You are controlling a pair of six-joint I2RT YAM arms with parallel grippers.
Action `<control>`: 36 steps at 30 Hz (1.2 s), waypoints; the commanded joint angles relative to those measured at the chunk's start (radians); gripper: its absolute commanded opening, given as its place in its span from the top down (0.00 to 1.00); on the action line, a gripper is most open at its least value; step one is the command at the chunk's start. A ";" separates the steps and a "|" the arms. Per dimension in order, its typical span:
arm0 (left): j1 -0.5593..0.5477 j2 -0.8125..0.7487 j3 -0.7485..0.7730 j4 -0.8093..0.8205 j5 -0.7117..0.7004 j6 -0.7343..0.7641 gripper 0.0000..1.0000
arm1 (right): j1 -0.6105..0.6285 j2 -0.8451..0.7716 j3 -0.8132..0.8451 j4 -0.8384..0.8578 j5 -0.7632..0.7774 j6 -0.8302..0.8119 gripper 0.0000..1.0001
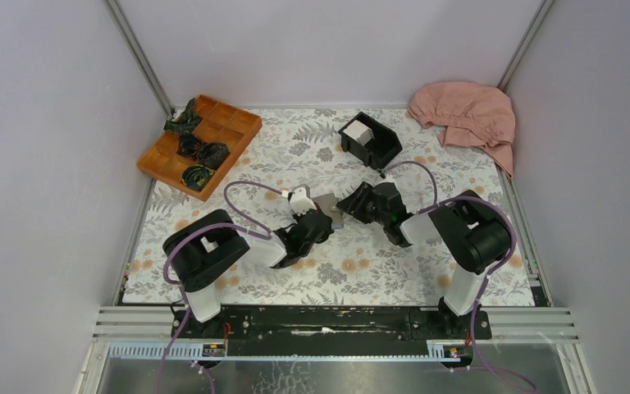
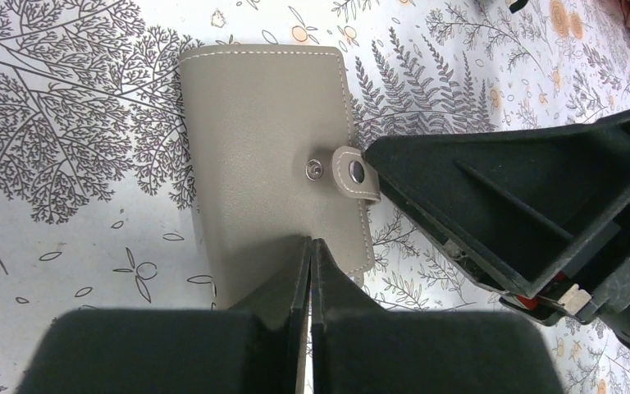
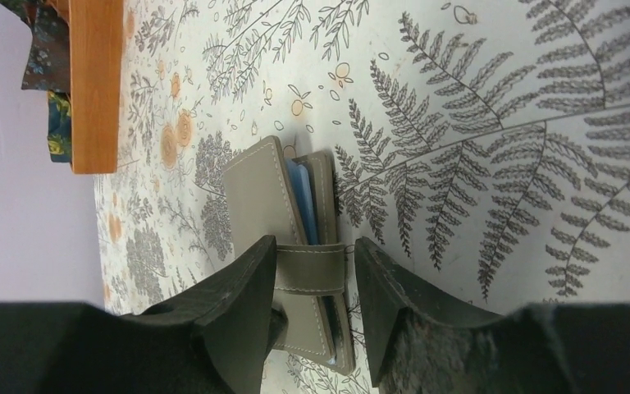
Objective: Put the credit cards into the card holder
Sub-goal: Close the card holder at the center of the board.
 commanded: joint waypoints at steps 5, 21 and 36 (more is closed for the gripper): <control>-0.004 0.126 -0.041 -0.384 0.109 0.057 1.00 | -0.038 0.101 0.038 -0.294 -0.054 -0.187 0.51; 0.007 0.109 -0.068 -0.411 0.107 0.059 1.00 | -0.059 0.039 0.019 -0.278 -0.018 -0.165 0.50; 0.009 0.109 -0.090 -0.396 0.138 0.071 1.00 | -0.115 -0.034 0.023 -0.313 -0.087 -0.148 0.45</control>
